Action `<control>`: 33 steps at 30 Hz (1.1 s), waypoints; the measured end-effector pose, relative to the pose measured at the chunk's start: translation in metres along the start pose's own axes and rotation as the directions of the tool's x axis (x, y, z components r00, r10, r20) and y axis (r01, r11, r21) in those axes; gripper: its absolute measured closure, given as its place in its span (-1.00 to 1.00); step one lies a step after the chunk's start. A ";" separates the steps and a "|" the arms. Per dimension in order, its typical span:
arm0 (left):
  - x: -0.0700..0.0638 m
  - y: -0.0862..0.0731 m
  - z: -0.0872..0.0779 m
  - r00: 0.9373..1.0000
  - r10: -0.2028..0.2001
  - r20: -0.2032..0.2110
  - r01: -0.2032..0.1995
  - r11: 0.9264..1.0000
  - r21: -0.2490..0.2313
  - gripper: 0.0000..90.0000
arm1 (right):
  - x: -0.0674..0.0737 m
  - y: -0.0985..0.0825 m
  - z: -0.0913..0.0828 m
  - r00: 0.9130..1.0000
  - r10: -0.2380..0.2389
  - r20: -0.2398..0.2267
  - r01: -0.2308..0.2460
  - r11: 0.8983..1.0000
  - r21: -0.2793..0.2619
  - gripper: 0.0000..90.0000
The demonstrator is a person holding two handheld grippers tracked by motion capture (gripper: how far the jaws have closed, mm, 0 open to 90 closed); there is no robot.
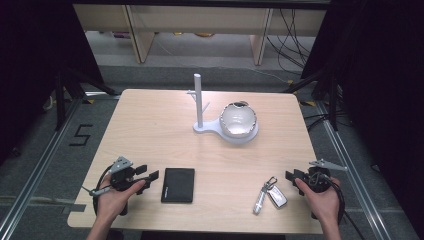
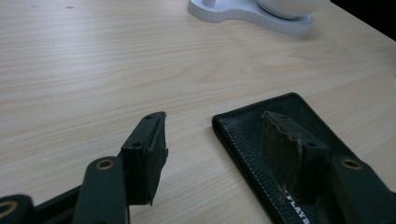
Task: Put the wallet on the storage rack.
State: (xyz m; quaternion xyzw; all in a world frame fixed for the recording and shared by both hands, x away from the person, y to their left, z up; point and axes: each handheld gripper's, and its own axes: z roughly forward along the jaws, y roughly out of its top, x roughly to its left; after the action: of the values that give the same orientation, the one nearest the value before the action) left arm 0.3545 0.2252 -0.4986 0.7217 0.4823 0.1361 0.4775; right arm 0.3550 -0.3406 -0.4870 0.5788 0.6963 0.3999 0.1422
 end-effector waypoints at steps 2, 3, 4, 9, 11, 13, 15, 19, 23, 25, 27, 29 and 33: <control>0.000 0.006 0.002 1.000 0.006 0.017 -0.006 1.000 0.022 -0.15 | 0.000 0.003 -0.001 0.999 -0.026 0.018 0.026 0.999 0.023 0.28; 0.000 0.010 0.003 1.000 0.015 0.023 -0.016 0.999 0.041 -0.16 | -0.001 0.004 -0.001 0.999 -0.033 0.015 0.033 0.999 0.022 0.28; -0.001 0.012 0.004 1.000 0.020 0.024 -0.021 0.999 0.044 -0.16 | 0.004 0.005 -0.001 1.000 0.014 0.028 -0.015 1.000 0.024 0.28; -0.003 0.022 0.011 0.997 0.050 0.053 -0.054 0.994 0.090 -0.21 | 0.005 0.009 -0.002 0.998 -0.052 0.020 0.052 0.998 0.033 0.26; -0.005 0.025 0.014 0.997 0.046 0.056 -0.052 0.994 0.101 -0.22 | 0.008 0.008 -0.002 1.000 -0.020 0.016 0.019 0.999 0.039 0.26; -0.005 0.027 0.016 0.997 0.053 0.057 -0.059 0.992 0.110 -0.22 | 0.007 0.009 -0.003 0.999 -0.050 0.003 0.050 0.998 0.042 0.26; -0.004 0.034 0.019 0.994 0.084 0.073 -0.094 0.984 0.153 -0.22 | 0.011 0.009 -0.004 0.999 -0.031 0.008 0.030 0.999 0.041 0.26; -0.006 0.038 0.026 0.993 0.067 0.097 -0.083 0.981 0.173 -0.22 | 0.013 0.011 -0.004 1.000 -0.027 0.000 0.027 0.999 0.040 0.26; -0.007 0.048 0.036 0.991 0.085 0.100 -0.105 0.969 0.222 -0.22 | 0.014 0.014 -0.005 0.997 -0.077 -0.006 0.077 0.996 0.048 0.25; -0.006 0.052 0.038 0.991 0.082 0.105 -0.106 0.962 0.251 -0.21 | 0.015 0.015 -0.006 0.997 -0.076 -0.006 0.077 0.995 0.067 0.25; -0.006 0.055 0.041 0.991 0.073 0.109 -0.100 0.957 0.271 -0.21 | 0.015 0.015 -0.004 0.996 -0.085 -0.024 0.086 0.995 0.056 0.25; -0.008 0.054 0.043 0.992 0.065 0.107 -0.092 0.959 0.268 -0.19 | 0.017 0.015 -0.004 0.998 -0.064 -0.017 0.065 0.996 0.068 0.25; -0.010 0.050 0.051 0.991 0.060 0.117 -0.095 0.942 0.320 -0.17 | 0.017 0.015 -0.004 0.997 -0.075 -0.011 0.076 0.995 0.064 0.25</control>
State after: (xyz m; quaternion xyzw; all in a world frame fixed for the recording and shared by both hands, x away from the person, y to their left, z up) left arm 0.4114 0.1850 -0.4807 0.8152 0.4434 0.0349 0.3711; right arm 0.3577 -0.3266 -0.4692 0.5548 0.7308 0.3739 0.1355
